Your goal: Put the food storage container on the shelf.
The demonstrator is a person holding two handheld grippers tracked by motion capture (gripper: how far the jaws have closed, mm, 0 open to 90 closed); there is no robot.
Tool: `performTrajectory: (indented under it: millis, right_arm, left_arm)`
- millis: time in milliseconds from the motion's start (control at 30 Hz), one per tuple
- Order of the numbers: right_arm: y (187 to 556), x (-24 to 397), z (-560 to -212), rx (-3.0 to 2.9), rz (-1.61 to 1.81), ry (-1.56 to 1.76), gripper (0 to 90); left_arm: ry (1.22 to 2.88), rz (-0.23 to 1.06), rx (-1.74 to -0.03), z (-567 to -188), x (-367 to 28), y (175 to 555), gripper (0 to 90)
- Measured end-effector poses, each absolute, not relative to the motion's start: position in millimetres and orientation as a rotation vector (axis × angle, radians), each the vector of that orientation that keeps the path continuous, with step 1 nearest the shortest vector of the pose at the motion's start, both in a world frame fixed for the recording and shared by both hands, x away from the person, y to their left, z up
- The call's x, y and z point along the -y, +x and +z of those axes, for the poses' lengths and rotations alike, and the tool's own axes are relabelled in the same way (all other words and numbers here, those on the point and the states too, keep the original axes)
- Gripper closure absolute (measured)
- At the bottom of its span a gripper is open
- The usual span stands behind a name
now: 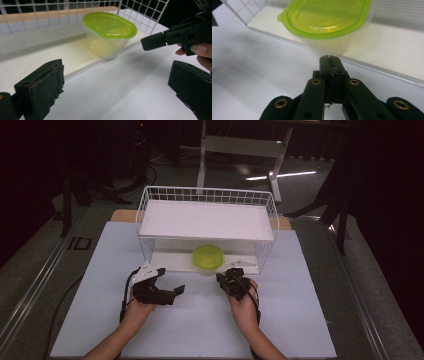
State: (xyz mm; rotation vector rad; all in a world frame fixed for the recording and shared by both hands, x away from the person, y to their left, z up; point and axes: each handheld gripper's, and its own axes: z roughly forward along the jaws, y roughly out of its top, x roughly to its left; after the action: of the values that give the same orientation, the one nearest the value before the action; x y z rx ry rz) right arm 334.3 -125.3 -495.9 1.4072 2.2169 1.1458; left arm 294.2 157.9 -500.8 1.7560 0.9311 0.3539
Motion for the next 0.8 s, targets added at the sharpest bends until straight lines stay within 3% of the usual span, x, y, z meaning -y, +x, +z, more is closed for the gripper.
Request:
performTrajectory:
  millis: [800]
  right_arm:
    - [364.0, 102.7, -505.6, -2.203, 1.142, 1.439, 89.1]
  left_arm:
    - [1.751, 0.358, -0.906, -510.1, -167.4, 290.0, 1.3]
